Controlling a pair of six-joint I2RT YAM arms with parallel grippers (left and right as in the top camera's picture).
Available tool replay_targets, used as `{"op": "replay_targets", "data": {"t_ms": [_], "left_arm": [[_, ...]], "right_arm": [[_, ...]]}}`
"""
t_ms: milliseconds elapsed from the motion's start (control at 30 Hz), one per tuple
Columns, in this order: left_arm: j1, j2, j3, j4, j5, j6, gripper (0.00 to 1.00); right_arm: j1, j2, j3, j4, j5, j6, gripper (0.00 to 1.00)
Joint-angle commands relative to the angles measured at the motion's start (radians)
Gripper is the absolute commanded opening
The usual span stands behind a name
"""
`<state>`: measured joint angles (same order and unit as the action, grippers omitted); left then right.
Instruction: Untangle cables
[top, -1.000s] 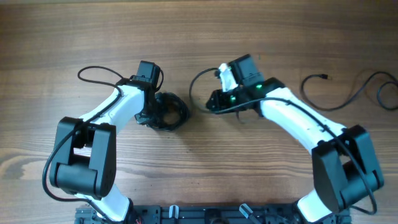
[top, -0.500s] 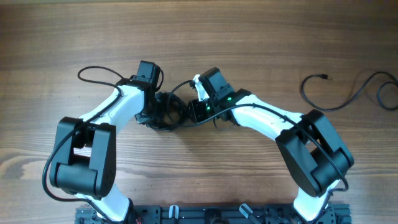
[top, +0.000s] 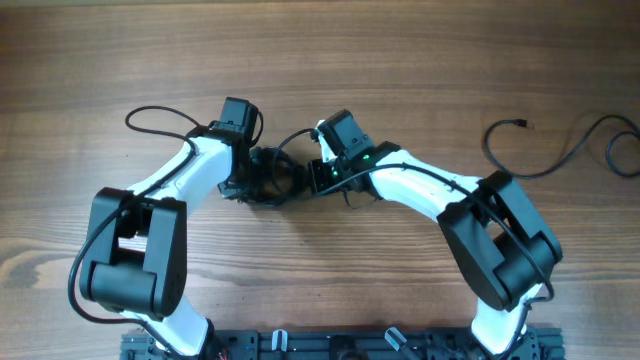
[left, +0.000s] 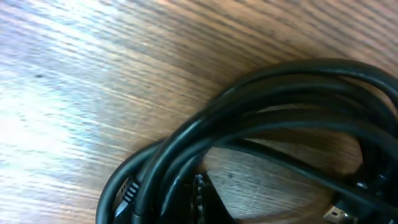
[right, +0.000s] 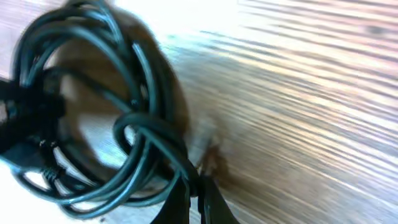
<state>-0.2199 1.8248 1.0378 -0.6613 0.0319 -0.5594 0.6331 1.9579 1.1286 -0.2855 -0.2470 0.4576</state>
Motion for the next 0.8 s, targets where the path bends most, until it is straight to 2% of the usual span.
{"op": "replay_targets", "data": {"t_ms": [0, 200, 400, 467, 500, 567, 600, 633, 700, 767], "left_arm": [[0.021, 0.074, -0.058, -0.004, -0.096, -0.006, 0.04], [0.023, 0.074, -0.058, -0.02, -0.153, -0.007, 0.04], [0.028, 0.074, -0.058, -0.018, -0.111, -0.006, 0.04], [0.028, 0.074, -0.058, -0.016, -0.11, -0.006, 0.06], [0.028, 0.074, -0.058, -0.021, -0.105, -0.006, 0.07], [0.028, 0.073, -0.047, -0.035, -0.054, 0.058, 0.04], [0.028, 0.067, -0.014, -0.062, -0.005, 0.114, 0.04], [0.028, 0.042, 0.03, -0.095, 0.034, 0.13, 0.04], [0.028, -0.01, 0.065, -0.104, 0.054, 0.13, 0.04], [0.028, -0.071, 0.095, -0.077, 0.069, 0.13, 0.15]], "right_arm": [[-0.034, -0.014, -0.01, -0.063, 0.34, 0.15, 0.04], [-0.133, -0.112, -0.01, -0.124, 0.343, 0.169, 0.04], [-0.155, -0.114, -0.011, -0.087, -0.037, -0.059, 0.04], [-0.155, -0.114, -0.011, -0.081, -0.065, -0.065, 0.05], [-0.155, -0.114, -0.011, -0.082, -0.065, -0.066, 0.08], [-0.155, -0.114, -0.011, -0.082, -0.065, -0.065, 0.1], [-0.155, -0.114, -0.011, -0.082, -0.065, -0.065, 0.14], [-0.155, -0.114, -0.011, -0.082, -0.065, -0.065, 0.2], [-0.155, -0.114, -0.011, -0.084, -0.065, -0.064, 0.24], [-0.155, -0.114, -0.011, -0.086, -0.066, -0.064, 0.28]]}}
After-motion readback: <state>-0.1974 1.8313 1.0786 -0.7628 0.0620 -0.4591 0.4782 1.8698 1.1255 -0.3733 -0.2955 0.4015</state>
